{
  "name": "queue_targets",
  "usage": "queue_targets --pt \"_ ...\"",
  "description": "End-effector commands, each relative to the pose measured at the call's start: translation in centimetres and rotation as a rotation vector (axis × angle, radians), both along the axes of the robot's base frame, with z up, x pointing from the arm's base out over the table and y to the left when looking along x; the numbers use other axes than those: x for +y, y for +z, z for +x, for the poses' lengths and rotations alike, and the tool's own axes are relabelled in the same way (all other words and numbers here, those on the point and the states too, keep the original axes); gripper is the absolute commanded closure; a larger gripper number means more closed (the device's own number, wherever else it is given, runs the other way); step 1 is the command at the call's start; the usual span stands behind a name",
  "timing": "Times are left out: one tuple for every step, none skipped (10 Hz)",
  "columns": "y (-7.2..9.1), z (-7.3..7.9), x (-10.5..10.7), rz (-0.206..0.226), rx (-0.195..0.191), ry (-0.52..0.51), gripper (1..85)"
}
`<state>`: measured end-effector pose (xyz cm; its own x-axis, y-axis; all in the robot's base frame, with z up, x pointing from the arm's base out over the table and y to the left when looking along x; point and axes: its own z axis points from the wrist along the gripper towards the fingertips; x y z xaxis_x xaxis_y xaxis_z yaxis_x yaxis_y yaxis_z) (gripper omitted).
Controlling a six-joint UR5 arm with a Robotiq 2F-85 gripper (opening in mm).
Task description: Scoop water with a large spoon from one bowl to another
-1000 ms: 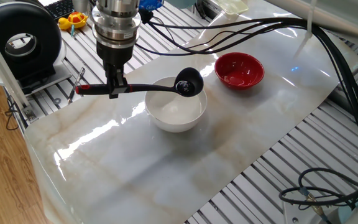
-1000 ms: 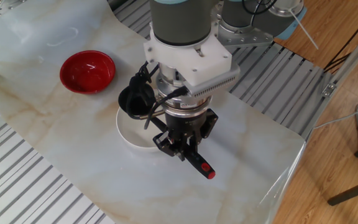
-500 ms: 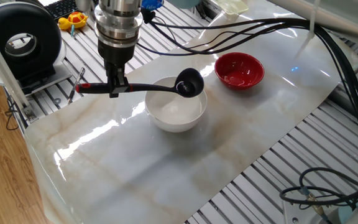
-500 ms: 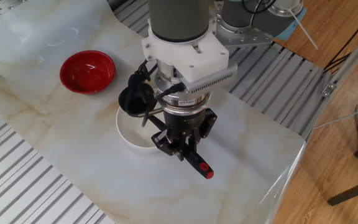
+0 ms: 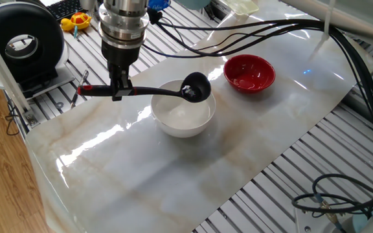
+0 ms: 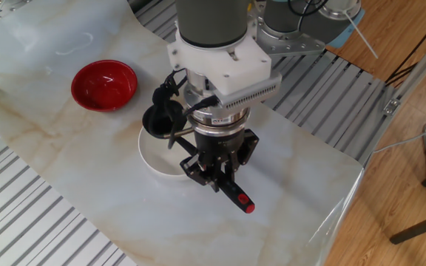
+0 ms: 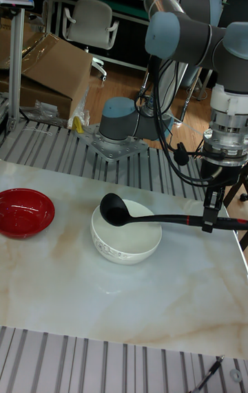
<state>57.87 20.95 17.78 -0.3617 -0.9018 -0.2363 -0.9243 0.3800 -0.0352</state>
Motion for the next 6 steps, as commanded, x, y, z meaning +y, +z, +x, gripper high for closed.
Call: queue_targets --pt "0.57 -0.29 -0.69 0.010 0.005 0.003 84.3" --pt "0.65 -0.51 -0.89 0.008 0.007 0.004 84.3" --pt "0.78 -0.70 -1.16 0.003 0.006 0.001 84.3" --pt "0.83 -0.66 -0.97 0.008 0.004 -0.007 84.3" --pt "0.87 -0.33 -0.75 0.015 -0.007 -0.014 84.3" --pt "0.97 -0.09 -0.45 0.028 -0.014 -0.022 84.3"
